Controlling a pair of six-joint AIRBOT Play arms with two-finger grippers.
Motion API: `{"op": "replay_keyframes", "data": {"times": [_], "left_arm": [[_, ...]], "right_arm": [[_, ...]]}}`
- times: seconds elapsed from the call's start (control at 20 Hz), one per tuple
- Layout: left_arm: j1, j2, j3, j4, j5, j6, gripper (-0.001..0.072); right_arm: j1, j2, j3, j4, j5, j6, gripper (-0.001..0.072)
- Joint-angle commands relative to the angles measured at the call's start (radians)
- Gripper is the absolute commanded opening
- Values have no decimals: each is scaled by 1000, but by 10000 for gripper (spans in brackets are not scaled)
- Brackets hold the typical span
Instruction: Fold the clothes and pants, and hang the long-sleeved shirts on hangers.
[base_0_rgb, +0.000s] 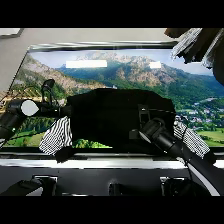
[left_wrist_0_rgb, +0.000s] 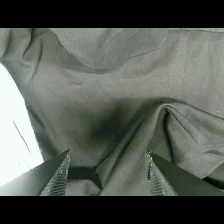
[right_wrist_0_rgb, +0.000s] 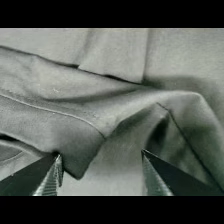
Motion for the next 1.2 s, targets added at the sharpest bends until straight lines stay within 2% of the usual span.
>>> {"op": "replay_keyframes", "data": {"times": [0.0,0.15,0.2,0.25,0.3,0.4,0.5,0.65,0.75,0.85,1.15], "left_arm": [[-1,1,0,5,7,0,540],[-1,1,0,8,7,0,540],[-1,1,0,8,7,0,540],[-1,1,0,8,7,0,540],[-1,1,0,8,7,0,540],[-1,1,0,8,7,0,539],[-1,1,0,8,-2,12,540],[-24,1,-1,8,-47,135,540],[-76,1,-15,8,-41,221,540],[-156,-1,-51,8,2,267,540],[-370,-47,-109,8,185,270,540]], "right_arm": [[1,-16,-6,-40,-42,47,525],[1,-56,-6,-39,-79,86,523],[1,-69,-6,-39,-84,97,442],[1,-77,-6,-39,-92,100,309],[1,-78,-6,-43,-112,102,209],[1,-77,-5,-46,-129,109,41],[1,-77,-4,-46,-89,109,36],[1,-64,13,-42,42,109,35],[1,-45,16,-29,76,111,35],[1,-37,16,-22,87,117,35],[1,-37,16,14,88,117,35]]}}
